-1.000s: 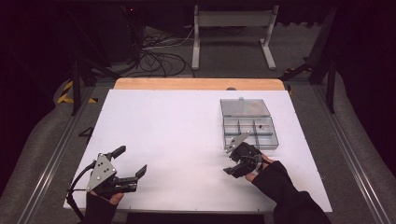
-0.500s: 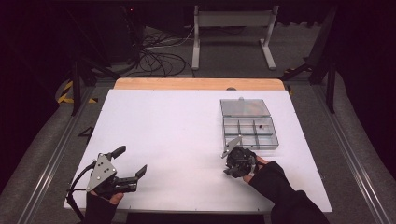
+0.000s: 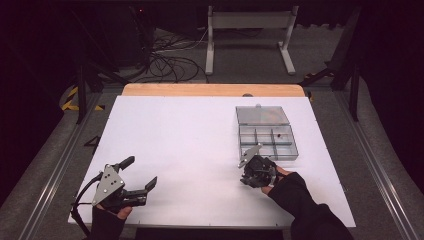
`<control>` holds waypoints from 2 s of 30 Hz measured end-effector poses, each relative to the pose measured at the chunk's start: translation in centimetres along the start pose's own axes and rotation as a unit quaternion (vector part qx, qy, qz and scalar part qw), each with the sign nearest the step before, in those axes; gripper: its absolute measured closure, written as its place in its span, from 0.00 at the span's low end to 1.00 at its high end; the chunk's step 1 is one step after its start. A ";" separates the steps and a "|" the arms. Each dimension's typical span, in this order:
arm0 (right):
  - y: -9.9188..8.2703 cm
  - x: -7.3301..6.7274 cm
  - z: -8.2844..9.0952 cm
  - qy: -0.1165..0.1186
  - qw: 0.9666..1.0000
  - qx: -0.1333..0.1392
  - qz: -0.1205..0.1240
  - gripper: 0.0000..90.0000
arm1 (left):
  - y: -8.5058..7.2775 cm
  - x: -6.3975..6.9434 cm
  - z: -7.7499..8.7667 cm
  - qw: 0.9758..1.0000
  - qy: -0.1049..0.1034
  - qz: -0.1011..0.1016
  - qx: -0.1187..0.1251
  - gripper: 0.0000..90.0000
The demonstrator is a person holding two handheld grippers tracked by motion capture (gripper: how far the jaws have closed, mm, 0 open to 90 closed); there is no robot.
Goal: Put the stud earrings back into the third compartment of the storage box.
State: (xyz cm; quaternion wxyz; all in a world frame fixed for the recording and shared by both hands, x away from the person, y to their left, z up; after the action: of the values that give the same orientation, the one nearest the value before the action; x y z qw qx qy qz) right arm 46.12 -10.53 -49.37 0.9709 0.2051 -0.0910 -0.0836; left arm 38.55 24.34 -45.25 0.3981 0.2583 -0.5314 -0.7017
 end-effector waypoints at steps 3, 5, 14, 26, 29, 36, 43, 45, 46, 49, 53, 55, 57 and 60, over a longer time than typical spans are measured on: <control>0.2 0.3 0.9 -0.007 1.000 0.014 -0.002 0.89 | 0.0 0.0 0.0 1.000 0.000 0.001 0.001 0.10; 0.3 0.5 1.5 -0.011 1.000 0.020 -0.003 0.88 | 0.0 0.0 0.0 1.000 0.000 0.000 0.001 0.10; 0.7 1.6 3.6 -0.034 0.998 0.040 -0.014 0.88 | 0.0 0.0 0.0 1.000 -0.001 0.002 0.001 0.10; 0.5 3.8 6.1 -0.070 0.995 0.060 -0.042 0.88 | 0.0 0.0 0.0 1.000 0.000 0.001 -0.001 0.10; 0.3 4.4 6.7 -0.077 0.993 0.065 -0.054 0.88 | 0.0 0.0 0.0 1.000 0.001 0.001 0.000 0.10; -0.4 5.9 7.7 -0.091 0.989 0.078 -0.087 0.88 | 0.0 0.0 -0.1 1.000 0.001 0.001 0.000 0.10; -1.1 7.5 8.2 -0.108 0.985 0.074 -0.113 0.88 | 0.0 -0.1 0.0 1.000 0.001 0.003 -0.001 0.10; -1.4 8.0 8.3 -0.112 0.984 0.072 -0.120 0.88 | 0.0 -0.1 0.0 1.000 0.001 0.003 -0.001 0.10; -1.5 8.3 8.4 -0.113 0.983 0.072 -0.125 0.88 | 0.0 -0.1 0.0 1.000 0.001 0.003 -0.001 0.10; -1.9 9.2 8.5 -0.122 0.980 0.072 -0.139 0.88 | 0.0 -0.1 0.0 1.000 0.001 0.003 -0.001 0.10; -2.6 10.2 8.4 -0.130 0.977 0.068 -0.156 0.88 | 0.0 -0.1 0.0 1.000 0.001 0.004 -0.001 0.10; -3.1 10.7 8.2 -0.135 0.975 0.063 -0.164 0.88 | 0.0 -0.1 0.0 1.000 0.001 0.003 -0.001 0.10; -3.5 11.1 8.1 -0.139 0.973 0.061 -0.172 0.88 | 0.0 -0.1 0.0 1.000 0.000 0.004 -0.001 0.10; -4.2 11.8 8.0 -0.142 0.970 0.060 -0.187 0.88 | 0.0 -0.1 0.0 1.000 0.000 0.004 -0.001 0.10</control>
State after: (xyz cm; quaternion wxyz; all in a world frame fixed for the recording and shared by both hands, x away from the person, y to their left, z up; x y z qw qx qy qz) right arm 55.35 -19.71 -42.20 0.9013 0.2619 -0.1931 -0.2860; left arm 38.61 24.40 -45.28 0.4012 0.2561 -0.5312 -0.7009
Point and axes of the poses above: each handheld gripper's, and its own axes: z roughly backward along the jaws, y roughly out of its top, x roughly to its right, the point moved 5 cm from there along -z, roughly forward along the jaws, and after that the axes turned 12 degrees about z, right-handed, at the moved point
